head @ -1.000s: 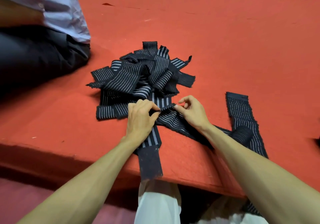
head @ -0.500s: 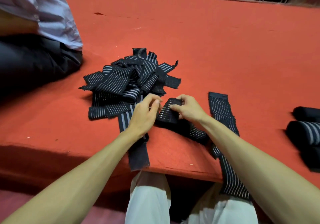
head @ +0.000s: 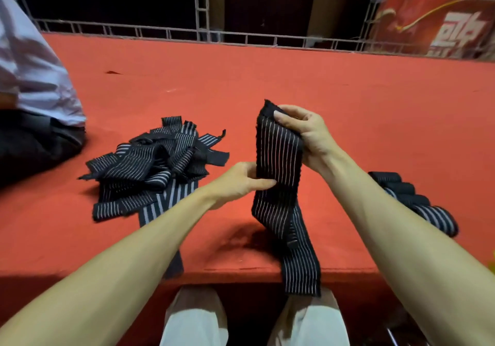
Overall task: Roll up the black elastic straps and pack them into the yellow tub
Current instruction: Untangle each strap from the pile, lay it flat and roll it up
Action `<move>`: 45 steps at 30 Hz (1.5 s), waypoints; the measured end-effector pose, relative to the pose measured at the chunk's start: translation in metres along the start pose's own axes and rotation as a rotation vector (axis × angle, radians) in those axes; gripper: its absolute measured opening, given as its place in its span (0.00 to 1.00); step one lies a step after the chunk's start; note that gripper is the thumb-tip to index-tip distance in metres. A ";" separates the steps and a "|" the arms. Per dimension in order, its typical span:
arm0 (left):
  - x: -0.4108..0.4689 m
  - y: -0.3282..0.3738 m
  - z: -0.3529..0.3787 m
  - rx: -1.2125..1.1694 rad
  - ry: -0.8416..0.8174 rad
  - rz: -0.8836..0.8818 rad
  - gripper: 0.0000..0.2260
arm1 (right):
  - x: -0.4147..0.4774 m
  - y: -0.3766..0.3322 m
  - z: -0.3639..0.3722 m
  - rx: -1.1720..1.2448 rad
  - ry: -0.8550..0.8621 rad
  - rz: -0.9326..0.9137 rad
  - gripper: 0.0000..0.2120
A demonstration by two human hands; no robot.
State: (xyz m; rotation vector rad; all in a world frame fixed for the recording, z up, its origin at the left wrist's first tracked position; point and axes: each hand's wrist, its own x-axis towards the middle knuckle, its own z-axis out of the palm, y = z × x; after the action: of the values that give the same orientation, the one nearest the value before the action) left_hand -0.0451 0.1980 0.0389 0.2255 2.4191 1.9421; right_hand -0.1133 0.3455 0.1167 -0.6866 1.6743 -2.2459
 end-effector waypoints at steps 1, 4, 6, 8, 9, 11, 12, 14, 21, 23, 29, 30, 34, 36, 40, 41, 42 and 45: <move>-0.002 0.004 0.003 0.023 -0.013 -0.014 0.08 | -0.001 -0.005 -0.001 0.048 0.028 0.004 0.05; -0.010 0.019 0.008 -0.013 -0.015 -0.028 0.05 | 0.000 -0.012 -0.002 0.119 0.106 0.019 0.05; -0.017 0.033 0.009 -0.059 -0.024 -0.035 0.03 | 0.002 -0.014 -0.002 0.143 0.147 0.033 0.04; -0.024 0.046 0.007 -0.151 -0.044 -0.037 0.03 | 0.003 -0.015 0.001 0.136 0.166 0.062 0.07; -0.028 0.052 0.005 -0.194 -0.064 -0.037 0.03 | 0.004 -0.016 0.003 0.122 0.162 0.081 0.09; -0.034 0.060 0.003 -0.264 -0.097 -0.050 0.04 | 0.006 -0.015 0.004 0.074 0.127 0.124 0.11; -0.037 0.062 0.003 -0.292 -0.104 -0.058 0.04 | 0.006 -0.014 0.004 0.031 0.102 0.146 0.10; -0.039 0.058 0.003 -0.343 -0.094 -0.080 0.04 | 0.010 -0.007 0.002 -0.081 0.059 0.196 0.11; -0.033 -0.016 0.000 -0.252 0.032 -0.331 0.08 | 0.036 0.049 -0.019 -0.491 -0.026 0.278 0.08; -0.027 -0.039 -0.002 -0.170 0.047 -0.382 0.09 | 0.044 0.065 -0.027 -0.579 -0.048 0.272 0.05; 0.008 -0.079 -0.015 0.039 0.142 -0.291 0.08 | 0.085 0.108 -0.046 -0.578 0.058 0.250 0.06; 0.017 -0.087 -0.019 0.142 0.151 -0.276 0.08 | 0.094 0.118 -0.049 -0.569 0.073 0.274 0.06; 0.038 -0.117 -0.026 0.693 0.184 -0.294 0.15 | 0.125 0.154 -0.057 -0.678 0.075 0.304 0.05; 0.044 -0.129 -0.023 0.805 0.218 -0.291 0.18 | 0.137 0.172 -0.060 -0.800 0.059 0.282 0.05; 0.054 -0.148 -0.022 0.784 0.387 -0.237 0.15 | 0.154 0.205 -0.067 -0.978 0.087 0.219 0.06; 0.055 -0.151 -0.022 0.762 0.431 -0.220 0.13 | 0.157 0.211 -0.069 -1.030 0.085 0.194 0.06; 0.055 -0.152 -0.020 0.753 0.473 -0.195 0.12 | 0.159 0.215 -0.070 -1.067 0.073 0.173 0.06; 0.052 -0.150 -0.014 0.668 0.592 -0.142 0.08 | 0.162 0.218 -0.071 -1.162 0.001 0.101 0.06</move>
State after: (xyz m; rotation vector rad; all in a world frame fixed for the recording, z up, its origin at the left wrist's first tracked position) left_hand -0.1124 0.1602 -0.1005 -0.5788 3.2657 1.1842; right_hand -0.3047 0.2614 -0.0714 -0.7463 2.8506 -1.0056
